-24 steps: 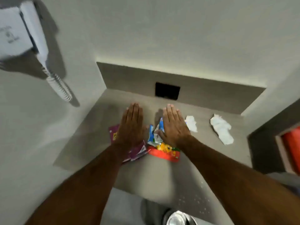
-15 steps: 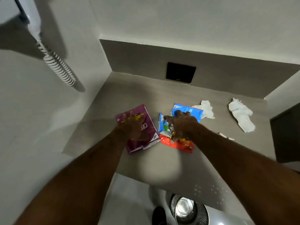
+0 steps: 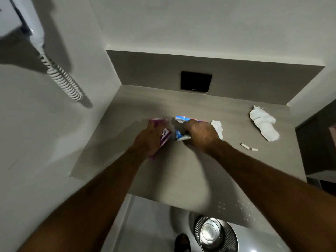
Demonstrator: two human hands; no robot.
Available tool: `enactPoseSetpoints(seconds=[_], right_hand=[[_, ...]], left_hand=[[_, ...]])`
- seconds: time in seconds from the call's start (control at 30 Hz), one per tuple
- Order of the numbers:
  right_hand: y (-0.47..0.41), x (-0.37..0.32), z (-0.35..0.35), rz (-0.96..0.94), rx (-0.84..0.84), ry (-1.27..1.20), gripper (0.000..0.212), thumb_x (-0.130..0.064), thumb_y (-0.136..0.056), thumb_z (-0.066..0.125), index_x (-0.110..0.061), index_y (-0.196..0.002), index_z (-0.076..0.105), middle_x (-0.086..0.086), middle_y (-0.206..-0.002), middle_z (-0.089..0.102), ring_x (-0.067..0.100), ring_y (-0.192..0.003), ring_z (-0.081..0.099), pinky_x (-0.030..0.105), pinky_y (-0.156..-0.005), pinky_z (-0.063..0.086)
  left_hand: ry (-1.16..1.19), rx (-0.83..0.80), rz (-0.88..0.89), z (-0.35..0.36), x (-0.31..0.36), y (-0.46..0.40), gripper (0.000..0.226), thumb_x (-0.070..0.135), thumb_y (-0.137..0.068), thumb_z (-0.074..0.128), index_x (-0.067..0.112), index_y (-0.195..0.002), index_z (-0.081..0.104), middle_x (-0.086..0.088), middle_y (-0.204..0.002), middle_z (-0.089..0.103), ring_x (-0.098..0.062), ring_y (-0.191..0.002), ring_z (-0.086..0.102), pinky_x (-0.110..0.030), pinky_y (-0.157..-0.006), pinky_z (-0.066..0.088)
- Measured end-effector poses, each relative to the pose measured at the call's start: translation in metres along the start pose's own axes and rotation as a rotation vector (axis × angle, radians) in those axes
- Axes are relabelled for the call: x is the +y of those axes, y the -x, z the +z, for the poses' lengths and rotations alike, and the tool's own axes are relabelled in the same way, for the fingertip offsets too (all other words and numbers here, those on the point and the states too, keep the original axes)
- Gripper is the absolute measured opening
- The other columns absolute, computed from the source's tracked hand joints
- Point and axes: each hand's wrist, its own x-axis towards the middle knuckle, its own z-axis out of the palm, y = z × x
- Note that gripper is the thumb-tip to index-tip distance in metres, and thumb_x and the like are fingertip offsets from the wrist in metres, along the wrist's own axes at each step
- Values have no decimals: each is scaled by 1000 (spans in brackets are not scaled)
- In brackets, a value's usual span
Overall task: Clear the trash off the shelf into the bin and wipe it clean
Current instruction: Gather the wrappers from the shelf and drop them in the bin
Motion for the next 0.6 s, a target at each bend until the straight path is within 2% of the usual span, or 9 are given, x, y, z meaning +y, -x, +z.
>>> enactPoseSetpoints(seconds=[0.07,0.13,0.2,0.23,0.3,0.37,0.47,0.53,0.6], right_hand=[[7,3,-10,-7,76,-124,36,-16,-76,68,-31,-108,63,1,-105,71,30,-90,68,24,-68,32],[15,3,-23,-2,85,-170,64,-5,-74,62,-34,-128,46,5,-106,71,36,-83,66,32,-69,45],[26,3,-38,37,120,-155,87,0,-71,66,-36,-139,25,9,-89,70,33,-67,62,35,-61,47],[34,3,-47,76,145,-173,94,2,-68,68,-34,-141,22,9,-81,67,32,-62,59,35,-59,47],[61,3,-65,103,238,-239,79,7,-65,66,-24,-134,44,8,-81,68,32,-64,61,36,-60,52],[101,2,-73,34,375,-305,42,9,-66,63,-12,-103,68,9,-86,72,32,-71,66,32,-66,55],[183,-7,-58,7,393,-356,8,-3,-68,66,-7,-74,68,12,-74,68,31,-64,64,30,-56,50],[239,-8,-34,21,292,-364,4,-14,-66,62,-10,-69,61,8,-67,63,27,-58,60,25,-51,42],[294,-1,1,50,205,-442,8,-17,-61,58,-12,-67,59,3,-63,61,19,-57,55,20,-53,38]], left_hand=[[91,102,37,-10,10,4,61,9,-90,63,22,-146,45,-9,-160,28,-38,-130,54,-44,-107,49],[164,231,57,-22,26,10,61,6,-86,68,18,-142,49,-5,-161,31,-32,-134,51,-44,-111,47],[198,317,62,-33,47,21,69,4,-84,70,17,-146,43,-10,-154,42,-32,-131,52,-45,-107,48],[217,347,62,-36,59,30,73,3,-84,71,17,-148,40,-13,-148,49,-31,-128,55,-44,-105,50],[280,396,52,-34,83,57,70,1,-81,73,16,-144,45,-16,-135,60,-31,-117,60,-40,-98,53],[335,439,88,-21,105,93,50,-2,-79,71,11,-127,62,-19,-119,67,-34,-103,66,-39,-89,57],[282,508,168,32,133,159,20,-7,-77,61,-2,-92,73,-23,-90,73,-37,-78,69,-36,-72,56],[267,447,151,78,146,200,15,-2,-73,61,-4,-82,73,-22,-78,73,-33,-66,69,-32,-65,55],[326,315,117,134,156,233,16,10,-78,59,-1,-75,71,-17,-70,72,-28,-58,68,-16,-62,45]])
